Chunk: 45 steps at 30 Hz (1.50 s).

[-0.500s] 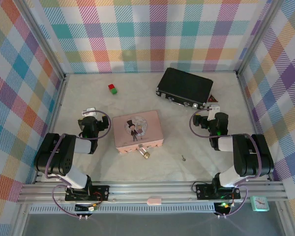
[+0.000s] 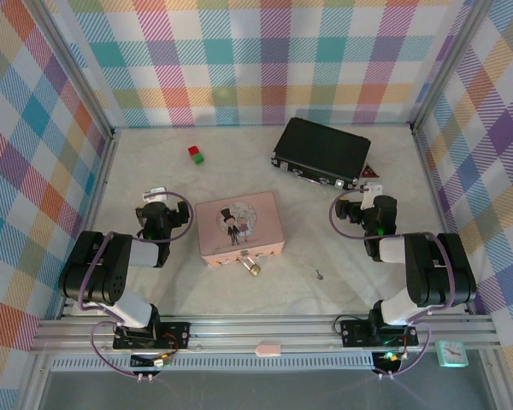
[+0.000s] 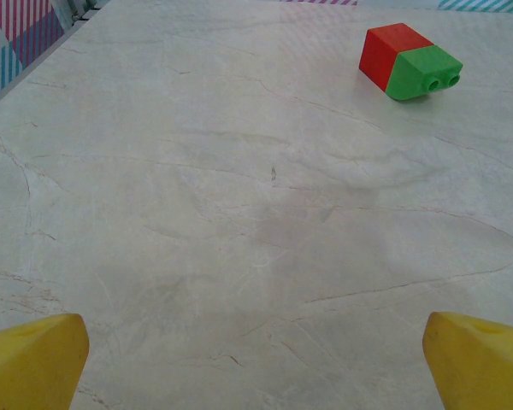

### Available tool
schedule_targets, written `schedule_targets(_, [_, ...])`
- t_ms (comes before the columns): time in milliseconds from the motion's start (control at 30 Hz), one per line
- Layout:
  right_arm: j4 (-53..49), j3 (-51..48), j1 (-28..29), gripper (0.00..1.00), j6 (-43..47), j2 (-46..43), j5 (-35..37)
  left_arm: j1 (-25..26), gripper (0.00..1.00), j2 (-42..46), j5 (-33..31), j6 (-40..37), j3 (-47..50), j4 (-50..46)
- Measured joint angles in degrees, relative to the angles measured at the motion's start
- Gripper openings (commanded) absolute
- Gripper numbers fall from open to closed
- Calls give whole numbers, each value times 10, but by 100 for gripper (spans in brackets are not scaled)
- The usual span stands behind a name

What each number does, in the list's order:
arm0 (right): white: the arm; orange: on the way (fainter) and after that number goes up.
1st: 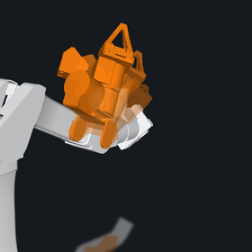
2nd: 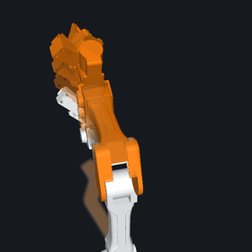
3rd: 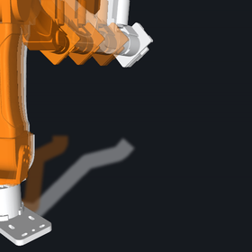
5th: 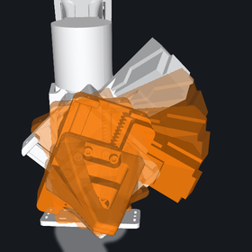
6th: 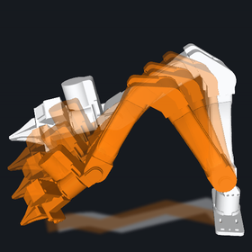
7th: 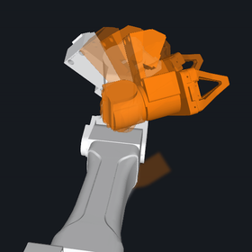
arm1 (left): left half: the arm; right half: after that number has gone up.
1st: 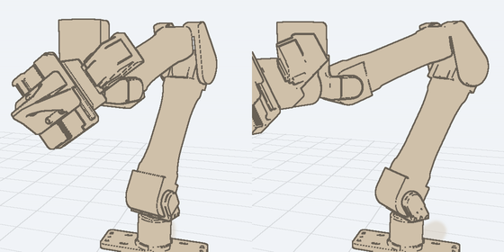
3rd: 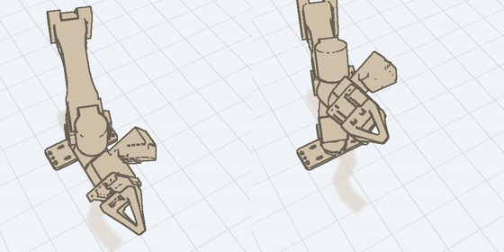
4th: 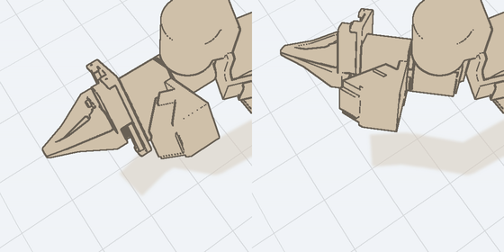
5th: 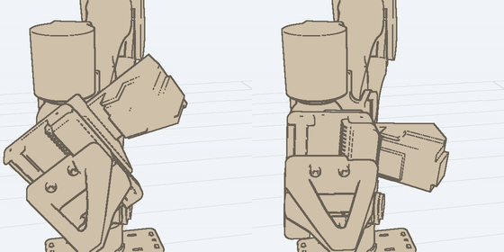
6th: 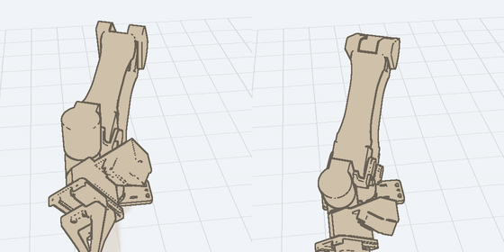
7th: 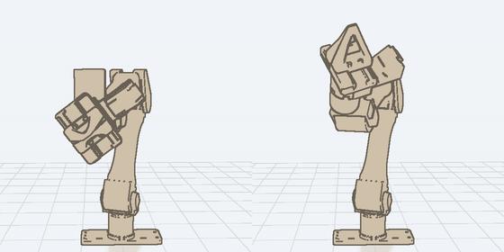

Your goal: Unlock a padlock with a key

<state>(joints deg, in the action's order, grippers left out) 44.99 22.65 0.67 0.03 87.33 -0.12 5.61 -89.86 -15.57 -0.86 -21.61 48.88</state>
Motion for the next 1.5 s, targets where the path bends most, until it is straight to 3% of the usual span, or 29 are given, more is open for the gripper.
schedule_targets(567, [-21, 11, 1, 99, 0, -4, 1, 0, 100, 0, -4, 0, -1, -3])
schedule_targets(833, [-199, 97, 38, 99, -20, -106, 40, 37, 100, 95, -77, 16, -125, -211])
schedule_targets(1067, [-420, 198, 151, 96, -112, -158, 17, 52, 100, 184, -35, 124, -224, -408])
schedule_targets(1300, [-618, 225, 280, 94, -200, -194, -64, 73, 100, 257, 58, 224, -218, -595])
schedule_targets(1500, [-656, 209, 385, 95, -256, -195, -116, 87, 100, 339, 121, 299, -162, -668])
